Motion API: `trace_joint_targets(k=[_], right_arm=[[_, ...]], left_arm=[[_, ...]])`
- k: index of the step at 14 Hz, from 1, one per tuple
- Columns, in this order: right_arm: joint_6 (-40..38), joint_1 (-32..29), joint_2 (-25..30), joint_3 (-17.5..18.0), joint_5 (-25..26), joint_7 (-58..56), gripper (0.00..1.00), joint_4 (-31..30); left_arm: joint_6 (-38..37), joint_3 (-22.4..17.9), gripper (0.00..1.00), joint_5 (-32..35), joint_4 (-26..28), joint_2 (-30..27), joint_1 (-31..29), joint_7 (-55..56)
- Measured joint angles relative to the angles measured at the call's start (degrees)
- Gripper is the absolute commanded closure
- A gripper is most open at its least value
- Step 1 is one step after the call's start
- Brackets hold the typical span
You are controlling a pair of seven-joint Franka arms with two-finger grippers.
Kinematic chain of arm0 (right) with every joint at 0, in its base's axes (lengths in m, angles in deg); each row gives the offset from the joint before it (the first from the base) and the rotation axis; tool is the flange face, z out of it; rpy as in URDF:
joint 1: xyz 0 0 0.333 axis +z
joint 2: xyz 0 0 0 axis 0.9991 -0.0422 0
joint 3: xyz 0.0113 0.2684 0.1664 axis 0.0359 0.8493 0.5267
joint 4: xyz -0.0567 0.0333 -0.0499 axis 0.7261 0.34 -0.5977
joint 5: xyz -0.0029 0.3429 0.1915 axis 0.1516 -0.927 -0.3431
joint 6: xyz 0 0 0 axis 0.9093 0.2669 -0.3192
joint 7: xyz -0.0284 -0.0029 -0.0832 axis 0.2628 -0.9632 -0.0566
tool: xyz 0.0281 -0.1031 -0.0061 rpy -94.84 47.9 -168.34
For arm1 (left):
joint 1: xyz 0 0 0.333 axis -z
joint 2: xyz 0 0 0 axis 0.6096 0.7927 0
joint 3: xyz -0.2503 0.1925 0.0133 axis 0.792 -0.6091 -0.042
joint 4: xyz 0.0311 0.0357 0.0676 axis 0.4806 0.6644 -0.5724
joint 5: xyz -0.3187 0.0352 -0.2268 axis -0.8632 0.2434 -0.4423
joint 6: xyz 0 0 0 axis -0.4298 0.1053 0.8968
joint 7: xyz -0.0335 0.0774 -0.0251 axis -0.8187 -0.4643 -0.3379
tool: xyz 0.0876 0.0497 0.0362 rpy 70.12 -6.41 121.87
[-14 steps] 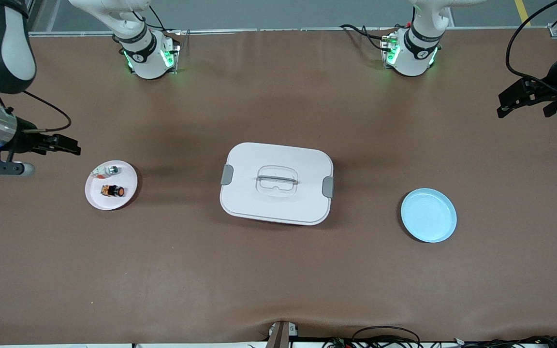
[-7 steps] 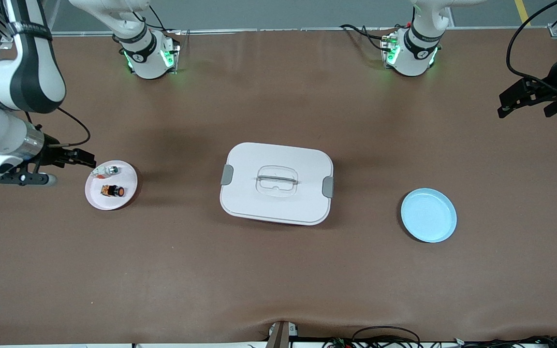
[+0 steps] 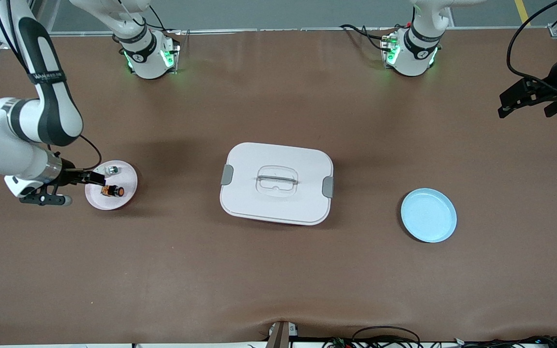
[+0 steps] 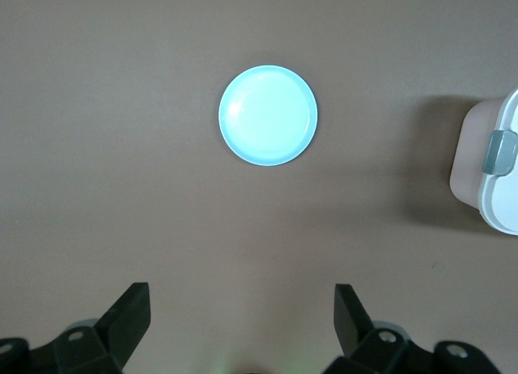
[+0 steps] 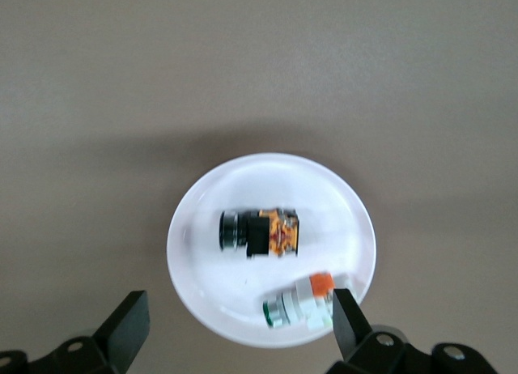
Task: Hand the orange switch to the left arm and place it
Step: 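Move the right gripper over the white plate toward the orange switch, then lower the right gripper and grasp the black-orange switch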
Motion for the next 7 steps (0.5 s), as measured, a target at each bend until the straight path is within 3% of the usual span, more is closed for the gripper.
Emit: trace_joint_targets(k=[7], right_arm=[[5.65, -1.28, -6.04, -0.11, -0.05, 0.00, 0.00, 0.03]], left_arm=[[0.00, -0.01, 0.00, 0.00, 0.00, 0.00, 0.00, 0.00]])
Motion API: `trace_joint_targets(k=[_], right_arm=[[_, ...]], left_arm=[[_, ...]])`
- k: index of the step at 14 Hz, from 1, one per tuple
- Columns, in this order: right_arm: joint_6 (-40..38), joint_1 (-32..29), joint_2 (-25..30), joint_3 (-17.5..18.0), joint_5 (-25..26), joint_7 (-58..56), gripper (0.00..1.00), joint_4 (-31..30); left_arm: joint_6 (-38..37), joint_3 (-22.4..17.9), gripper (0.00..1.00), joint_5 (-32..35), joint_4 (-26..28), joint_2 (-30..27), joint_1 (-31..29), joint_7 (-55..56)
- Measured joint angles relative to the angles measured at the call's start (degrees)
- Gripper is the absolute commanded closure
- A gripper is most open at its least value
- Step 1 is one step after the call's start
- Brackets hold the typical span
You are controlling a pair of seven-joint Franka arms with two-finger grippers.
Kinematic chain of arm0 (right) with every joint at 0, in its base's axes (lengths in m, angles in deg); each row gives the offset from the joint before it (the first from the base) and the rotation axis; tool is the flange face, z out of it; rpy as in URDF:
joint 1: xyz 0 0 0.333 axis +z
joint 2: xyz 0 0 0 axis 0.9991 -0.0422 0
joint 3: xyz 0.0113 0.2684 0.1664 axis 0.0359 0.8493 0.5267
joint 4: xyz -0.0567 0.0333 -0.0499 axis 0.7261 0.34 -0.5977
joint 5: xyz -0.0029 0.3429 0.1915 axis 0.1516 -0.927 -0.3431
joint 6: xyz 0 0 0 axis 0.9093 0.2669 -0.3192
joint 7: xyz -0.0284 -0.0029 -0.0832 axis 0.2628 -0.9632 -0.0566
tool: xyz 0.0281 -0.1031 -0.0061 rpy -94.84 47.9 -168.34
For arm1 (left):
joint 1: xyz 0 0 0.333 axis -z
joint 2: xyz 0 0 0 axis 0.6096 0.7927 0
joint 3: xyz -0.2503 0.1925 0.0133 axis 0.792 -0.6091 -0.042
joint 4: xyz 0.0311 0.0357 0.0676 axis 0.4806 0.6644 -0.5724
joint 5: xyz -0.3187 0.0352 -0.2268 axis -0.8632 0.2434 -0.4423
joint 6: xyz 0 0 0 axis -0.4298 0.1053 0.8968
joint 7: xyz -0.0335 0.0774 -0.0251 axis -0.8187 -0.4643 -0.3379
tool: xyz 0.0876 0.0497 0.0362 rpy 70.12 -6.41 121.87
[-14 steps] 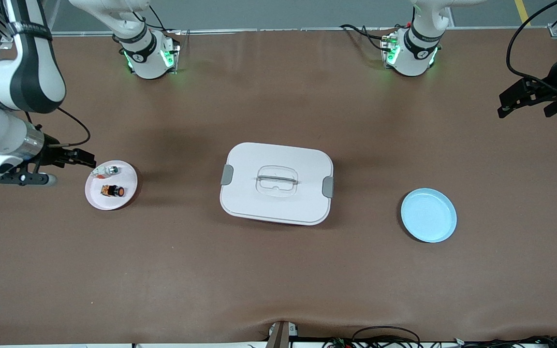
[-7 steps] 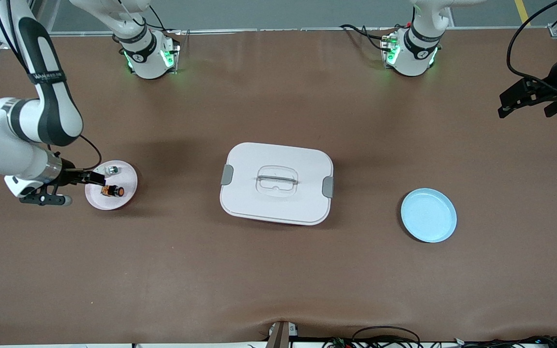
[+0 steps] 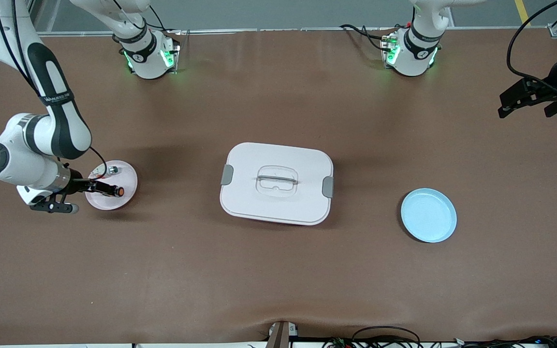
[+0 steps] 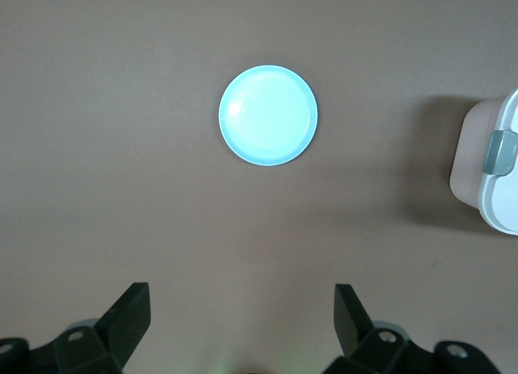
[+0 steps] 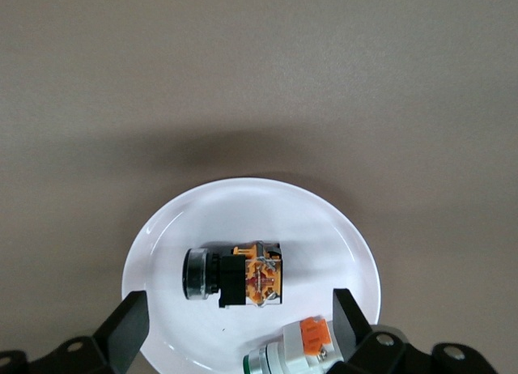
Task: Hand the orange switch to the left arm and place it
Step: 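Lower the right gripper and grasp the black-orange switch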
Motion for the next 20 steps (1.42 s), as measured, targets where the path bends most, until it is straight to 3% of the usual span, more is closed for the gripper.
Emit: trace_joint_targets(k=[20], right_arm=[[3.86, -0.04, -5.44, 0.47, -0.79, -4.10, 0.00, -1.45]], left_arm=[[0.00, 0.01, 0.00, 0.00, 0.01, 1.16, 0.01, 0.00]])
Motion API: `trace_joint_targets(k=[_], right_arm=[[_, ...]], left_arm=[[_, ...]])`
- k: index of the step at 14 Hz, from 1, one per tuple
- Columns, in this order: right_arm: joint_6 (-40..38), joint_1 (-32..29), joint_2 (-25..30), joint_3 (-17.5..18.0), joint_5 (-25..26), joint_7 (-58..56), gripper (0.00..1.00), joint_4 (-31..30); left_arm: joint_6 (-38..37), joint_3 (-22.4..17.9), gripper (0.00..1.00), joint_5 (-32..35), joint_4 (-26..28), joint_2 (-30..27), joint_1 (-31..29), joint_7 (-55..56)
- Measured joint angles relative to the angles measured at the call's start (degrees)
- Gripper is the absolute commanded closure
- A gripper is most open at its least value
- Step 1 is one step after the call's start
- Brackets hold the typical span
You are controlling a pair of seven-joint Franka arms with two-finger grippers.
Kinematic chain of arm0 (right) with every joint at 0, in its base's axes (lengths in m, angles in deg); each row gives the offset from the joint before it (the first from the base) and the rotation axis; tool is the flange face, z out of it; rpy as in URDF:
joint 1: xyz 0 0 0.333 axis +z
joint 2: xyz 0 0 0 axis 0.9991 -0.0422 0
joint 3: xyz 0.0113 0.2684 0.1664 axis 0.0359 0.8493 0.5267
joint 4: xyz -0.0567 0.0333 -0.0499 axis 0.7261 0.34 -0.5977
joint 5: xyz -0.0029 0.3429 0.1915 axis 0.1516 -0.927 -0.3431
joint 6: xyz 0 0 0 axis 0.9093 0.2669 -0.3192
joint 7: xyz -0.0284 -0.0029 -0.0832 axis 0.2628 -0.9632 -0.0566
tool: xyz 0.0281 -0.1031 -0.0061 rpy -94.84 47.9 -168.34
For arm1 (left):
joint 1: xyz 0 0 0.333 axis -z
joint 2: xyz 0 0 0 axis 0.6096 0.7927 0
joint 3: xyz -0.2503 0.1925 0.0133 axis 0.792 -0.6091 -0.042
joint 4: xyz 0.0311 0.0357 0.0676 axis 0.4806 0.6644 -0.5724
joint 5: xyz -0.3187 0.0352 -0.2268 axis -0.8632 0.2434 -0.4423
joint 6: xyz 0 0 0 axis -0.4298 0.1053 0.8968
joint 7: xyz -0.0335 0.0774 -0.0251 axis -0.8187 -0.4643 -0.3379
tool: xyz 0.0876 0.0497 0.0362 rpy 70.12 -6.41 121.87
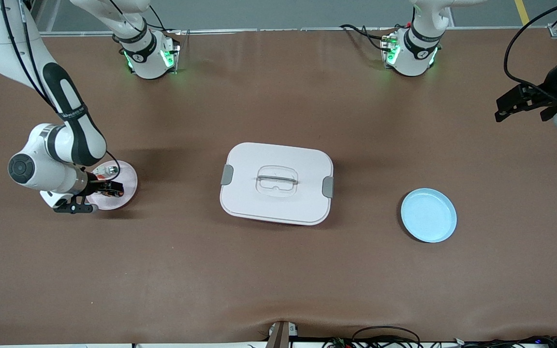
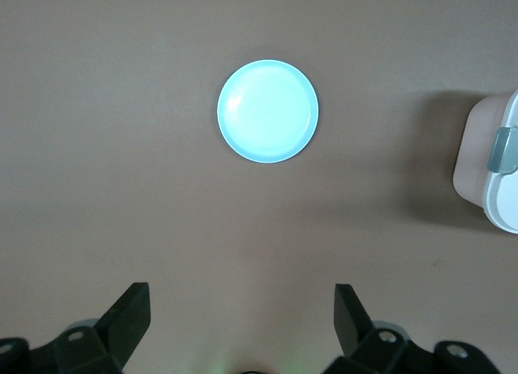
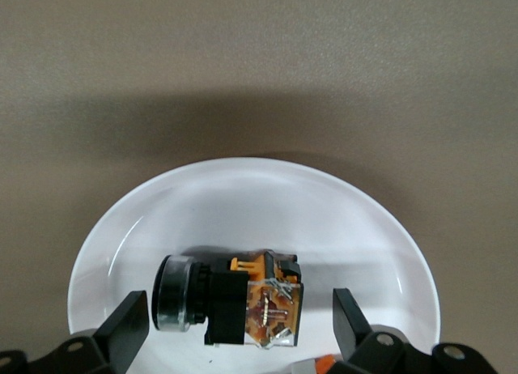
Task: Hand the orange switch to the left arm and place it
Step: 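Lower the right gripper and grasp the black-orange switch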
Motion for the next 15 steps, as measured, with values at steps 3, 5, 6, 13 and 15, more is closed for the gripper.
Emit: trace_joint_targets(k=[3, 5, 6, 13, 15], right_arm=[[0.05, 0.00, -0.32, 0.00, -0.66, -0.06, 0.00, 0.00], [0.06, 0.00, -0.43, 0.00, -0.69, -0.06, 0.22, 0.00], [0.06, 0.00, -0.46, 0.00, -0.73, -0.06, 0.44, 0.00], [-0.04, 0.00, -0.48, 0.00, -2.12, -0.02, 1.00, 0.09], [-1.88, 0.00, -0.44, 0.00, -2.69, -0.02, 1.00, 0.77]], left_arm=[[0.00, -0.02, 0.00, 0.00, -0.01, 0.00, -0.01, 0.00], [0.00, -0.06, 0.00, 0.00, -0.01, 0.00, -0.01, 0.00], [0.00, -0.07, 0.00, 0.00, -0.02, 0.00, -0.01, 0.00], [0.00, -0.09, 0.00, 0.00, -0.05, 0.00, -0.01, 0.00], [0.00, -0.09, 0.00, 0.00, -0.08, 0.00, -0.01, 0.00]])
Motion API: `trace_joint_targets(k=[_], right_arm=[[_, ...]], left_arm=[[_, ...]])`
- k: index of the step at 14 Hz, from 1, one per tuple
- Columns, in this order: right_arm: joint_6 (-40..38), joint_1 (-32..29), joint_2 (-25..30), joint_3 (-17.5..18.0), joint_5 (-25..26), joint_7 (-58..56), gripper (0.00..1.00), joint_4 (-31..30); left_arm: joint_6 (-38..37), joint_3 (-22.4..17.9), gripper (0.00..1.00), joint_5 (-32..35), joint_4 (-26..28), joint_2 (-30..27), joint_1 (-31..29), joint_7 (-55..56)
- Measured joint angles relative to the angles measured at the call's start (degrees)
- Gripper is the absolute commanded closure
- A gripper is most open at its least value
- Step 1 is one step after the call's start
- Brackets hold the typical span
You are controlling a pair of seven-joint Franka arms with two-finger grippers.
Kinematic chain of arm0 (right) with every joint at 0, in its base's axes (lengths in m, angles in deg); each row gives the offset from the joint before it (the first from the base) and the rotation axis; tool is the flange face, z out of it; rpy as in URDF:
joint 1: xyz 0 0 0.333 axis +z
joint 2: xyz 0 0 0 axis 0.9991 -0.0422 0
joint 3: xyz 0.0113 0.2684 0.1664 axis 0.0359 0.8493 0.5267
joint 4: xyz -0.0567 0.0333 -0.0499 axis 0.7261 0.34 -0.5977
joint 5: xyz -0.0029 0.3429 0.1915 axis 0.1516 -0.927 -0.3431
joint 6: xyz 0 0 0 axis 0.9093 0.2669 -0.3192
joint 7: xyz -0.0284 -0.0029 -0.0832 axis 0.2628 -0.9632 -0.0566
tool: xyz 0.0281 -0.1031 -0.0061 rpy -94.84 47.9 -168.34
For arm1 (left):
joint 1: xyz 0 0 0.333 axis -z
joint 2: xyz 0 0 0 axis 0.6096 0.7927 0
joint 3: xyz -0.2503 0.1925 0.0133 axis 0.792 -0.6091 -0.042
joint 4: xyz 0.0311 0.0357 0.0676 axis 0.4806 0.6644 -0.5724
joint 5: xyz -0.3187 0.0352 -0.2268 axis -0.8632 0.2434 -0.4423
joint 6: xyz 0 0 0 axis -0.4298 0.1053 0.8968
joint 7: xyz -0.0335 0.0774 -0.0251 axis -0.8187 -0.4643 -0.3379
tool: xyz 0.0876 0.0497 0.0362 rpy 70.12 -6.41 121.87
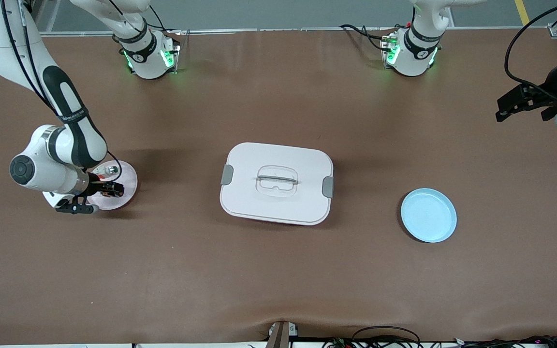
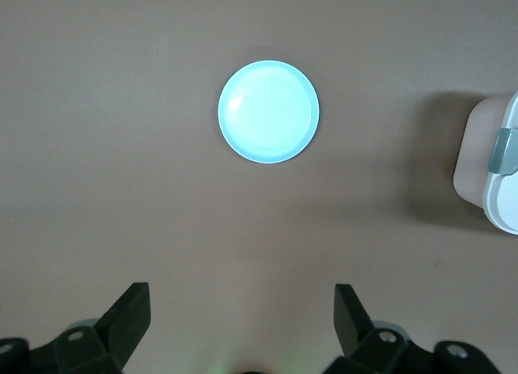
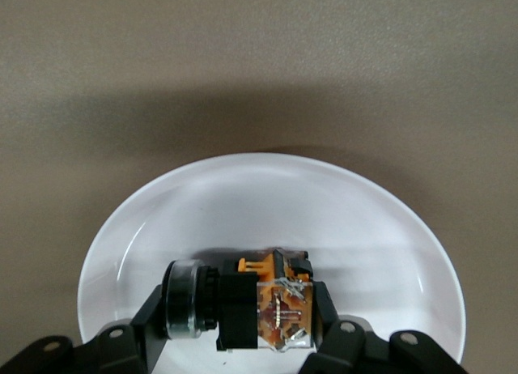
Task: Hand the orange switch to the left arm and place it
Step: 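Lower the right gripper and grasp the black-orange switch, then lift the switch with the right gripper and carry it over the box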
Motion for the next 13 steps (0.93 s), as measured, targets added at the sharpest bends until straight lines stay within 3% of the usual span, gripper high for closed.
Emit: trace_joint_targets(k=[6, 13], right_arm=[[-17.50, 0.31, 4.91, 0.25, -7.31, 6.42, 1.00, 6.25], [-37.15, 9.73, 8.86, 1.00, -19.90, 34.49, 1.00, 18.79]], left_arm=[[0.00, -0.01, 0.00, 0.00, -0.11, 0.00, 0.00, 0.00], [-0.01, 0.15, 0.00, 0.00, -0.11, 0.00, 0.03, 0.00]])
